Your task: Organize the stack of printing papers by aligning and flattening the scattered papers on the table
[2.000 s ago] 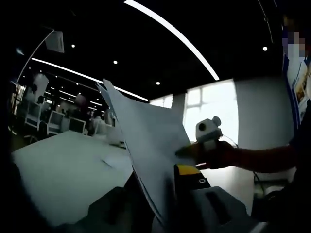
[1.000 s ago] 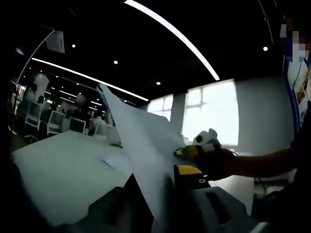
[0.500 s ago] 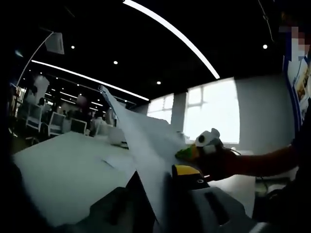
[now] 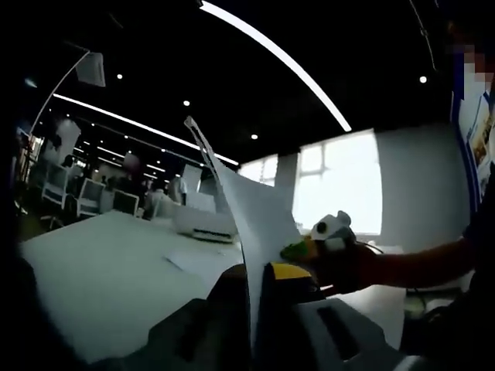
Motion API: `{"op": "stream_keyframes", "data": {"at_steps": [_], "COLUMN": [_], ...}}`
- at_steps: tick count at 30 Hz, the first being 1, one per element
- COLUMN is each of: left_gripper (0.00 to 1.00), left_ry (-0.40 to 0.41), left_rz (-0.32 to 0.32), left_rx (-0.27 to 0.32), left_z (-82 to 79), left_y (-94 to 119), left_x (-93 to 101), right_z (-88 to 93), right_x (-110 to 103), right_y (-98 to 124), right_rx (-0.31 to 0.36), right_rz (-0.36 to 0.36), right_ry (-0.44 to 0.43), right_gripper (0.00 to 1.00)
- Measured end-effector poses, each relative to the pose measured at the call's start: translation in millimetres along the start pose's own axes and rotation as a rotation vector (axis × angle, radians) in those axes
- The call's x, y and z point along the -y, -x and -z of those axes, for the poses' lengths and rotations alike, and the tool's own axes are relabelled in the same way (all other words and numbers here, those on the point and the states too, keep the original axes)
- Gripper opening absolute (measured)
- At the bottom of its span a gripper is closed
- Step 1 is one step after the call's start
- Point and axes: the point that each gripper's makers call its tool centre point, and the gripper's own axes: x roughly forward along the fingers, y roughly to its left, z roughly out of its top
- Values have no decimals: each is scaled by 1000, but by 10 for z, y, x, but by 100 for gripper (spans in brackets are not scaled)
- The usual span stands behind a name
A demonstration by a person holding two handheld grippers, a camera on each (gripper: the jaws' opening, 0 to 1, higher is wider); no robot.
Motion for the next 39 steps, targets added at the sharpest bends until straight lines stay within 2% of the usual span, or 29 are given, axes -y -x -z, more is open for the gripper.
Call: {"op": "stream_keyframes", "data": {"at_steps": [9,15,17,20,22,32,39], "left_gripper": [6,6,6,6,6,6,6], "left_ry": [25,29,26,26,28,50,62], "left_rz": [-4,-2,-5,-7,-6,-17,-24], "left_rx": [10,11,15,20,23,52,62], "left_z": [-17,-18,-22,-28,-32,-76,-93], "left_y": [4,14,18,21,22,43,43], "left_x": [-19,-10,-9,-10,-8,-21,-38], "right_z": [-4,3,-10,-51,-49,-71,34], "right_x": [-74,-100,-100,-30,-27,11,29], "right_y": [7,26,52,141,200,434,605], "right_rx": [-2,4,15,29,23,76,89], "right_rz": [-6,12,23,88,101,140,138], "right_ry": [30,89,110,187,204,210,198], "right_gripper": [3,12,19,28,28,43,46]}}
